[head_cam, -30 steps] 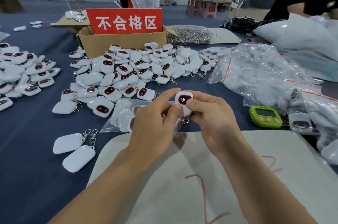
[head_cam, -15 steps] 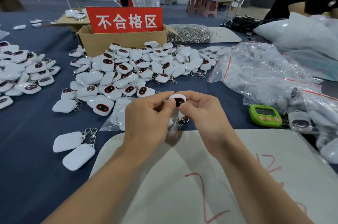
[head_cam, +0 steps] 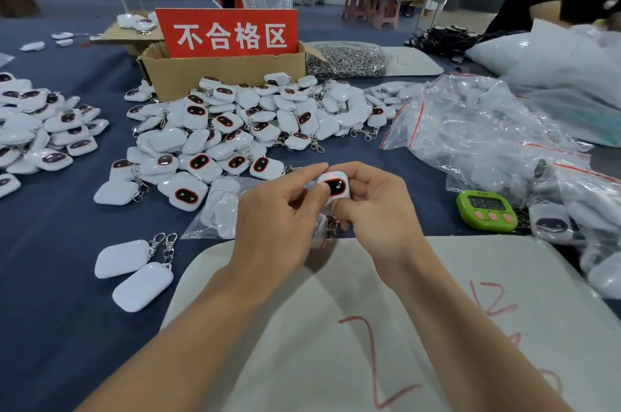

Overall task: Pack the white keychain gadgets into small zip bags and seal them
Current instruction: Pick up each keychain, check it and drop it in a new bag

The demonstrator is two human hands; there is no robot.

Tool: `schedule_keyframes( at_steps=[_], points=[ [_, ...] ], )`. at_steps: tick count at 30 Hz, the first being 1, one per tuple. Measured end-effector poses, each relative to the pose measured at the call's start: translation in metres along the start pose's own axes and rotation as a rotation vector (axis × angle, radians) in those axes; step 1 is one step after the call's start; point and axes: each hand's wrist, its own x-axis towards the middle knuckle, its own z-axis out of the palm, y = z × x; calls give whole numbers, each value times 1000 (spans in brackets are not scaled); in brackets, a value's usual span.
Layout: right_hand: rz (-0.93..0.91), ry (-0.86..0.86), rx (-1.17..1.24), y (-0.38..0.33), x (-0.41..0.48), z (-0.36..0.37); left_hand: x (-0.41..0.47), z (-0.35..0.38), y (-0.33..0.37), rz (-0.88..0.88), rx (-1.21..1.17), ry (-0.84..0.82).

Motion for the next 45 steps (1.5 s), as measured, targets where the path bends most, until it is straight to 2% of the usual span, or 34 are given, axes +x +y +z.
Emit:
schedule_keyframes(
  at_steps=[5,10,15,17,20,24,29,34,38,41,45],
  points=[
    [-2,75,-44,2,0,0,1,-5,6,-10,48,18],
    [-106,188,6,-1,4,-9,-1,-6,11,-22,162,70],
    [-183,270,-197,4,4,-9,-4,-5,10,48,149,117],
    [-178,251,-196,2,3,-8,-4,-6,9,45,121,102],
    [-133,191,-39,-3,3,-9,-3,-6,5,-5,62,63],
    [-13,127,153,-9,2,-12,-2,-7,6,86,36,-9],
    [60,90,97,-9,3,-11,-3,-5,5,127,25,-16],
    [-7,33,41,-10,2,-13,-1,-4,0,92,115,-66],
    [61,232,-117,-1,7,-14,1,-5,4,-87,348,-77],
    [92,334,-173,3,11,-18,0,-2,6,-73,664,-178],
    [85,424,-247,5,12,-20,2,0,6,-107,702,-192]
  ],
)
